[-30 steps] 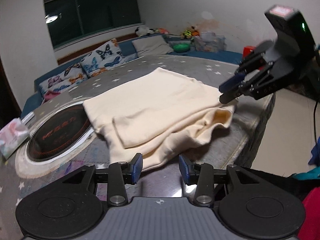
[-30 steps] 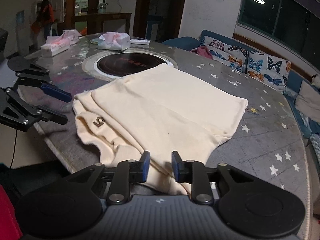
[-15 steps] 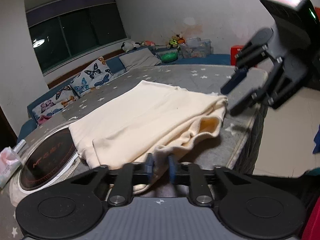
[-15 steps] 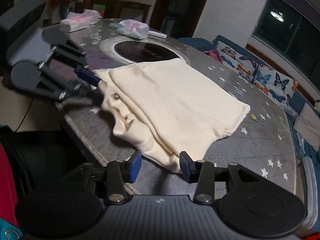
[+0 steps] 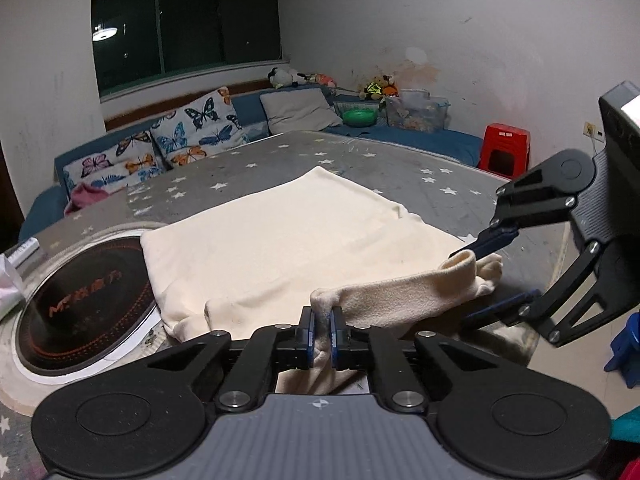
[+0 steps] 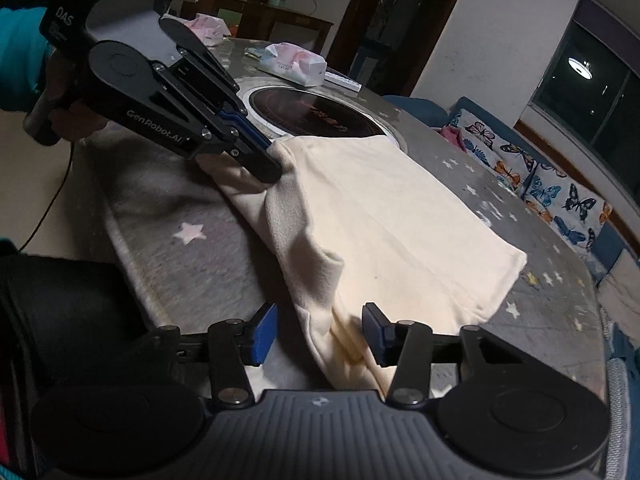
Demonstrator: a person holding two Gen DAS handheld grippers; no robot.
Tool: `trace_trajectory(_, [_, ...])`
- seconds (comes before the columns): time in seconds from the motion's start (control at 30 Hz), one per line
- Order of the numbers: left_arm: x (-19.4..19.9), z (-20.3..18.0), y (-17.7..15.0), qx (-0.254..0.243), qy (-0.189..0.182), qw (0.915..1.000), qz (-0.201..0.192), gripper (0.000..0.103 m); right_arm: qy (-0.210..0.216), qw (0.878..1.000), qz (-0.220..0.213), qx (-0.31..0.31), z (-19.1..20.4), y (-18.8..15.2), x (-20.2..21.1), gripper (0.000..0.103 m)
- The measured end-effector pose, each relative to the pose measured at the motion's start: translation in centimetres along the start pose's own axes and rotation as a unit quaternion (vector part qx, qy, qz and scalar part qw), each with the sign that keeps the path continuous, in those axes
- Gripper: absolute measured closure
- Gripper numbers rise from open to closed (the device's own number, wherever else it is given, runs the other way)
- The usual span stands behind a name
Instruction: Fold clothes
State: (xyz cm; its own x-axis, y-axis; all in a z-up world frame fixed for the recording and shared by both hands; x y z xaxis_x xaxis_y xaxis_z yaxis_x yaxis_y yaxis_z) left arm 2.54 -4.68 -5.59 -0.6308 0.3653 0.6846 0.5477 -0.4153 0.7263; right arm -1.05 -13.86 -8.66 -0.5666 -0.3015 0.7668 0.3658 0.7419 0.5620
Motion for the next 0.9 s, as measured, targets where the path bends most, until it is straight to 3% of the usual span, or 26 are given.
trace_trajectory(0.03, [0.0, 0.0, 0.0, 0.0, -0.002, 1.0, 0.001, 0.095, 0.004, 1.0, -0.002, -0.004, -0.1, 0.2, -0.3, 0.072])
trace_trajectory(0.13, [0.7, -0.1, -0.7, -0.008, 0.001, 1.0, -0.001, 0.09, 0.012, 1.0, 0.002, -0.013, -0.6, 0.6, -0.8, 0.087])
trace_trajectory(0.2, [1.3, -0.2, -1.5, -0.017, 0.013, 0.9998, -0.002, 0.084, 0.025, 0.999, 0.0, -0.025, -0.9, 0.8, -0.7, 0.089])
trace_trajectory(0.23, [1.6, -0.2, -1.8, -0.021, 0.018, 0.9996, -0.003, 0.071, 0.029, 0.999, -0.002, -0.032, -1.2, 1.0, -0.5, 0.089])
trace_trajectory(0.3, [2.3, -0.3, -2.6, -0.03, 0.03, 0.9991, -0.004, 0.059, 0.034, 0.998, -0.006, -0.047, -1.7, 1.3, -0.2, 0.09])
trace_trajectory(0.5, [2.5, -0.5, -4.7, -0.086, 0.077, 0.9932, 0.001, 0.059, 0.04, 0.996, -0.017, -0.079, -3.0, 2.4, 0.5, 0.09])
trace_trajectory(0.6, [2.0, -0.3, -5.2, -0.099, 0.078, 0.992, 0.008, 0.059, 0.036, 0.995, -0.019, -0.087, -3.4, 2.9, 0.4, 0.091])
trace_trajectory(0.73, [1.8, 0.7, -5.2, -0.09, 0.072, 0.9933, 0.013, 0.092, 0.034, 0.996, -0.022, -0.085, -3.3, 3.0, 0.5, 0.093])
trace_trajectory(0.9, [3.0, 0.9, -4.6, -0.072, 0.061, 0.9955, -0.001, 0.098, 0.029, 0.995, -0.038, -0.091, -2.9, 2.9, 1.3, 0.094])
Point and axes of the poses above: each gripper's, at about its wrist camera, not at the fingertips, and x roughly against the way its jaws point, z to its left, y to its top, the point moved 10 cm from there along -x, roughly the way its jaws point, and after that the axes turned 9 degrees about z, right-handed, at the moved point
